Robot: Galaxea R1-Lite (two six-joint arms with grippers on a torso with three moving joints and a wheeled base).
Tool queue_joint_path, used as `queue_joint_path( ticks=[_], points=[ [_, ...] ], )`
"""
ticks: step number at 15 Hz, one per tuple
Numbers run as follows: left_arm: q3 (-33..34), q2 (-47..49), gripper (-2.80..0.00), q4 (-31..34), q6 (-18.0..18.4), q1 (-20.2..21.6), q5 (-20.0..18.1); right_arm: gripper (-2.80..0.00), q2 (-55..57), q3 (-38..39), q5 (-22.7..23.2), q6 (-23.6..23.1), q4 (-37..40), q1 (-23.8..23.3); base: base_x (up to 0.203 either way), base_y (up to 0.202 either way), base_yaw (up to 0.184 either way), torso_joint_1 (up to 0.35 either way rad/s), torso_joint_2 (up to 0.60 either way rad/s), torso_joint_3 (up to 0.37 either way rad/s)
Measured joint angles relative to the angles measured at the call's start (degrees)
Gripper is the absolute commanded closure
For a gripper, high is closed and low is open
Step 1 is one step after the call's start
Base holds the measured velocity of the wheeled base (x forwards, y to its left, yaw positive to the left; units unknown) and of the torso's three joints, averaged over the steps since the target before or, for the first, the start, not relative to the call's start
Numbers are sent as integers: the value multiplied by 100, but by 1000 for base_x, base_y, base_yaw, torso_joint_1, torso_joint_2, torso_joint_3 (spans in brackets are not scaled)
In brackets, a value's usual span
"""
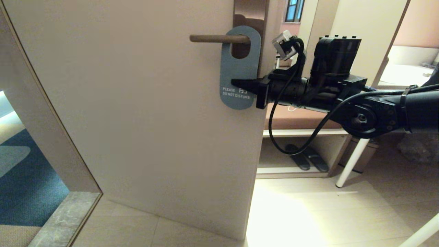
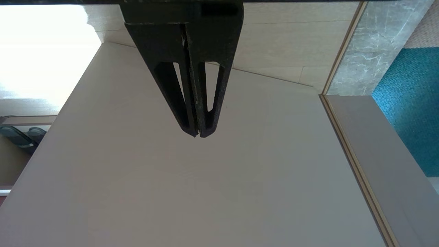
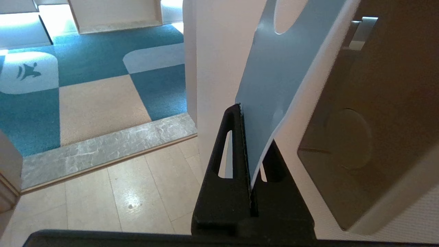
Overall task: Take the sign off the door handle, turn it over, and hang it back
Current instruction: Take down the sign
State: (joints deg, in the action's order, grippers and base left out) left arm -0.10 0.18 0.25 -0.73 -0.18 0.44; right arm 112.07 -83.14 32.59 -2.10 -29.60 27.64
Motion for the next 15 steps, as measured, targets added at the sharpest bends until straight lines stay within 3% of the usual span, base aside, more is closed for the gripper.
queue_joint_path(
  ticks=[4,15],
  points=[
    [0,0,0,2,-4,0,-2,0,2,-12,-227,-353,0,22,0,0,0,0,0,0],
    [0,0,0,-1,-4,0,0,0,0,-12,-2024,-335,17,628,0,0,0,0,0,0]
  ],
)
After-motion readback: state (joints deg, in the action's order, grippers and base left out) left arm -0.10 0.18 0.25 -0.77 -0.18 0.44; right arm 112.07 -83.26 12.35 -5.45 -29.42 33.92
